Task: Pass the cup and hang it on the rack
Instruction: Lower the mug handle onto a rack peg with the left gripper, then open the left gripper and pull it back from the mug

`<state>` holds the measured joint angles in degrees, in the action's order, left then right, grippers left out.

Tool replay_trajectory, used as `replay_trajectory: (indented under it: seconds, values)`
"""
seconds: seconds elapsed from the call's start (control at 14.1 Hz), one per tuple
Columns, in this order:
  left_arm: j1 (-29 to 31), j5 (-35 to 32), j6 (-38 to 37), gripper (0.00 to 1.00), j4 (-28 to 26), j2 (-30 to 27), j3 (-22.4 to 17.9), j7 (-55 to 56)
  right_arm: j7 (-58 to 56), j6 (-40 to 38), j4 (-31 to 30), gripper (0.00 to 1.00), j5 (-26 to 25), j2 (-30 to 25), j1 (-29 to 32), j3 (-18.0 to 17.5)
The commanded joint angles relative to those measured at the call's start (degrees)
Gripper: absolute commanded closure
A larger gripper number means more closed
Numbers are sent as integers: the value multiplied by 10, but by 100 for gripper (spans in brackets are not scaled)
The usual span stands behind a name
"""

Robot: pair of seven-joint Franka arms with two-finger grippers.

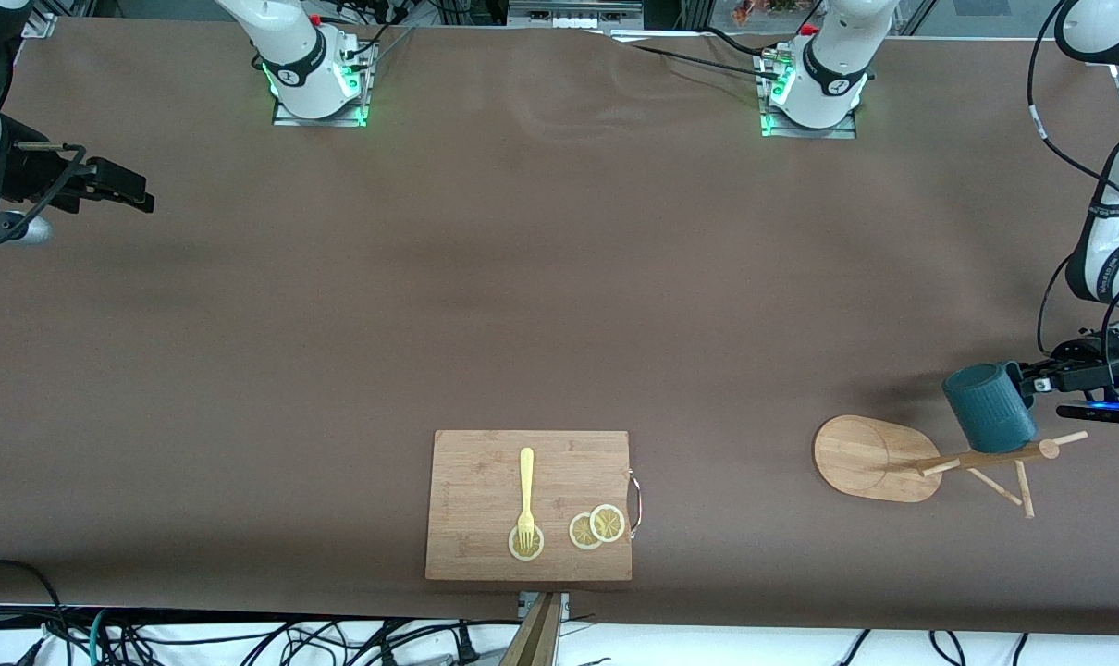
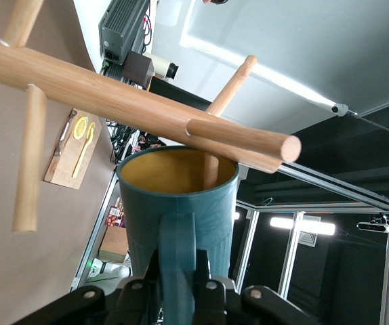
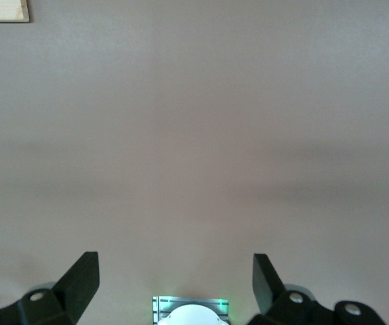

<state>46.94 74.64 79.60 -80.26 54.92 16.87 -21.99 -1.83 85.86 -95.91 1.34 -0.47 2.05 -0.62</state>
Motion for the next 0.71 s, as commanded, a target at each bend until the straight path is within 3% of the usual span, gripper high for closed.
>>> replay_trajectory:
  seconds: [0.0,0.07,0.5,0.64]
  values:
    - [-3,11,2,75,32,21,1,3,2,-6,2,0,7,-2,2,-3]
    - [-2,13,2,1,31,22,2,-2,2,-6,2,0,7,-2,2,-3]
    - [16,9,-3,0,33,20,-1,-8,2,-6,2,0,7,-2,2,-3]
    - [45,-65,-5,0,32,9,4,-39,2,-6,2,0,7,-2,2,-3]
